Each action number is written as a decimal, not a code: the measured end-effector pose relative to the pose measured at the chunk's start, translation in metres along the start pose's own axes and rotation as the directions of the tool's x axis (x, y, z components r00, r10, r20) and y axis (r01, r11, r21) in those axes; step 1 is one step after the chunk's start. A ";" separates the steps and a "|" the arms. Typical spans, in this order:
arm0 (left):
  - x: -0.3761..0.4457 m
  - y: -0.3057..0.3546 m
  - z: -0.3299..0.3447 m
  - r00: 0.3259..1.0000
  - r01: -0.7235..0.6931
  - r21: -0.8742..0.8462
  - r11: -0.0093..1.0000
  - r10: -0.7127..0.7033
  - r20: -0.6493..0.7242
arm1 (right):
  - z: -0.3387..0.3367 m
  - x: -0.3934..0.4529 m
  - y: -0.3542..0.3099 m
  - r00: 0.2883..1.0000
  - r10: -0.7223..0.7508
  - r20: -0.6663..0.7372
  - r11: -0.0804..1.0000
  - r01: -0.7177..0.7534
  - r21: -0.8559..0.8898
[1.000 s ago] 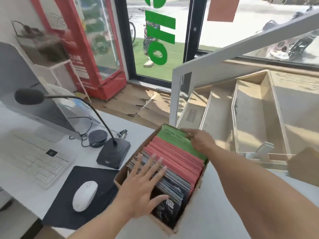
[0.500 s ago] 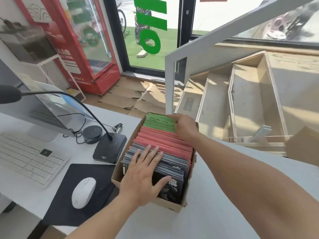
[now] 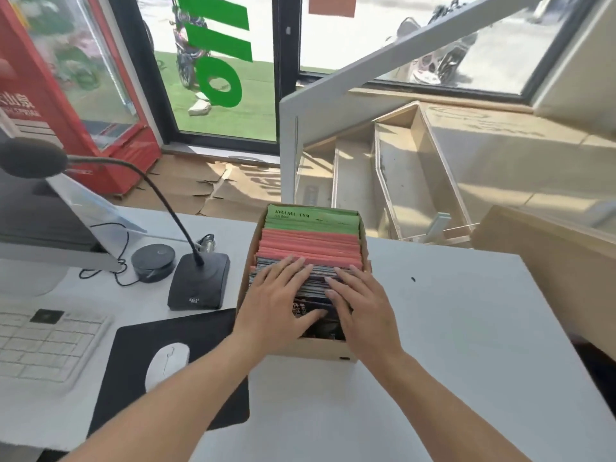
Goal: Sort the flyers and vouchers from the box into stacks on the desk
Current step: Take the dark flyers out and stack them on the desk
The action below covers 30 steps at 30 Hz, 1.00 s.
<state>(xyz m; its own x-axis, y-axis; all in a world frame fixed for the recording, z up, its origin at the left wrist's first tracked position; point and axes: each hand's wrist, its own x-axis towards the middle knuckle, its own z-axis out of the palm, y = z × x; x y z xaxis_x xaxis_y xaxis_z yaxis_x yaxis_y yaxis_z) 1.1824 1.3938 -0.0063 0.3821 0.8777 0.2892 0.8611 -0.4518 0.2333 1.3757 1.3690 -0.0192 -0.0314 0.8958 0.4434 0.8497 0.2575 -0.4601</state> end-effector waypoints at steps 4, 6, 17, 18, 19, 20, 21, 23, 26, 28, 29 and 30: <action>-0.013 -0.001 0.008 0.992 -0.109 -0.078 0.991 0.103 -0.073 | 0.004 -0.021 -0.009 1.000 -0.017 -0.001 0.993 0.017 -0.116; -0.015 -0.003 0.009 0.995 -0.101 -0.080 0.992 0.099 -0.028 | 0.005 -0.032 -0.014 1.000 0.024 0.001 0.991 -0.024 -0.129; -0.016 -0.007 0.012 0.992 -0.114 -0.117 0.987 0.105 -0.076 | 0.009 -0.044 -0.024 0.994 0.070 -0.079 0.986 -0.081 -0.147; -0.016 -0.007 0.012 0.991 -0.117 -0.117 0.986 0.109 -0.074 | 0.011 -0.047 -0.026 0.993 0.063 -0.096 0.984 -0.078 -0.157; -0.016 -0.008 0.013 0.991 -0.120 -0.116 0.986 0.111 -0.076 | 0.013 -0.050 -0.028 0.993 0.053 -0.106 0.983 -0.071 -0.168; -0.016 -0.008 0.013 0.990 -0.122 -0.113 0.986 0.113 -0.080 | 0.015 -0.053 -0.029 0.992 0.045 -0.115 0.983 -0.064 -0.174; -0.016 -0.008 0.013 0.990 -0.125 -0.109 0.986 0.116 -0.087 | 0.016 -0.055 -0.030 0.991 0.042 -0.126 0.982 -0.064 -0.176; -0.016 -0.008 0.013 0.987 -0.139 -0.102 0.985 0.128 -0.101 | 0.018 -0.056 -0.031 0.988 0.054 -0.147 0.982 -0.079 -0.172; -0.017 -0.009 0.015 0.979 -0.174 -0.102 0.979 0.161 -0.127 | 0.022 -0.057 -0.034 0.982 0.072 -0.176 0.982 -0.100 -0.157; -0.017 -0.010 0.015 0.973 -0.196 -0.107 0.975 0.179 -0.148 | 0.024 -0.057 -0.035 0.976 0.080 -0.203 0.986 -0.107 -0.128; -0.017 -0.011 0.015 0.971 -0.202 -0.108 0.973 0.184 -0.155 | 0.024 -0.057 -0.035 0.972 0.084 -0.219 0.987 -0.112 -0.116; -0.017 -0.011 0.015 0.970 -0.205 -0.109 0.973 0.187 -0.158 | 0.025 -0.058 -0.036 0.968 0.087 -0.235 0.987 -0.116 -0.111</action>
<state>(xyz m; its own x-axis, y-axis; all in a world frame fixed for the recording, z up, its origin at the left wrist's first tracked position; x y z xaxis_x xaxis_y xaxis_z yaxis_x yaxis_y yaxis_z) 1.1718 1.3862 -0.0281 0.4783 0.7414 0.4707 0.7226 -0.6369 0.2688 1.3341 1.3171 -0.0475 0.1669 0.8047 0.5697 0.9009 0.1103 -0.4198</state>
